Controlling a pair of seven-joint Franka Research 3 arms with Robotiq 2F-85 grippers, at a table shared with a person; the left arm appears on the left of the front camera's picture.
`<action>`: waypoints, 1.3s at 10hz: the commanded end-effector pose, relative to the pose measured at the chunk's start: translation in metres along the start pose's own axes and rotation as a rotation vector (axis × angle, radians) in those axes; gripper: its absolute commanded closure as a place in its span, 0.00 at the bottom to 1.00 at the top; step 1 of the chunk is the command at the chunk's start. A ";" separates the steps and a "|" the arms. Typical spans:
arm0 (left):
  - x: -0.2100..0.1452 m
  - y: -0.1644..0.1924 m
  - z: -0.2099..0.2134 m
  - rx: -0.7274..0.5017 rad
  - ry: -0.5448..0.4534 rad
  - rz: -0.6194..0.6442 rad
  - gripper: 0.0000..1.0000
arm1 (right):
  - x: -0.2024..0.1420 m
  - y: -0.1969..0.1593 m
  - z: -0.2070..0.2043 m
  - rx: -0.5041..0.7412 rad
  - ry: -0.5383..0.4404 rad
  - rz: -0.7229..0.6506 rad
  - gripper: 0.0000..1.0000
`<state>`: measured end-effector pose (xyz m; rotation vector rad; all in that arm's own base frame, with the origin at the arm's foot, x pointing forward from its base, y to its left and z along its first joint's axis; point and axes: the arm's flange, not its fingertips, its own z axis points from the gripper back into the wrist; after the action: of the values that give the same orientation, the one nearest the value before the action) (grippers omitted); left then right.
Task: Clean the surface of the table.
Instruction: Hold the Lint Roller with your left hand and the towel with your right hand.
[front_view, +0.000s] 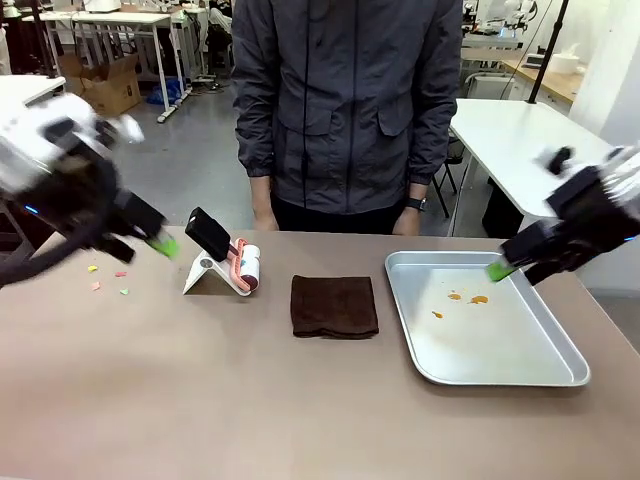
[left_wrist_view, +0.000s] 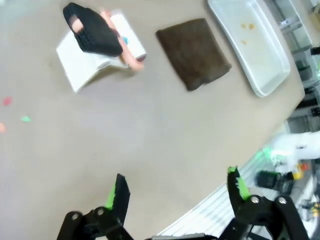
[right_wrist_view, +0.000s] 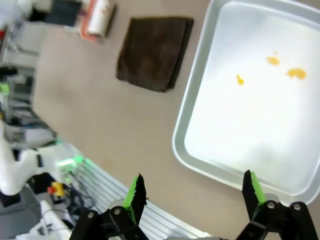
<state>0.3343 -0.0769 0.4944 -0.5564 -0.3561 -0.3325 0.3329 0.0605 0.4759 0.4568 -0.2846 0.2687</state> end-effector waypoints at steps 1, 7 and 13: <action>-0.032 0.062 0.040 -0.195 -0.159 0.075 0.00 | -0.054 -0.046 0.022 0.215 -0.120 -0.092 0.00; -0.118 0.201 0.050 -0.471 -0.505 0.511 0.00 | -0.153 -0.174 0.043 0.593 -0.505 -0.458 0.00; -0.110 0.256 0.061 -0.457 -0.568 0.681 0.00 | -0.136 -0.246 0.068 0.569 -0.480 -0.587 0.00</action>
<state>0.3349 0.1736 0.3849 -1.1519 -0.6146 0.4221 0.2786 -0.2063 0.3801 1.1248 -0.4964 -0.3812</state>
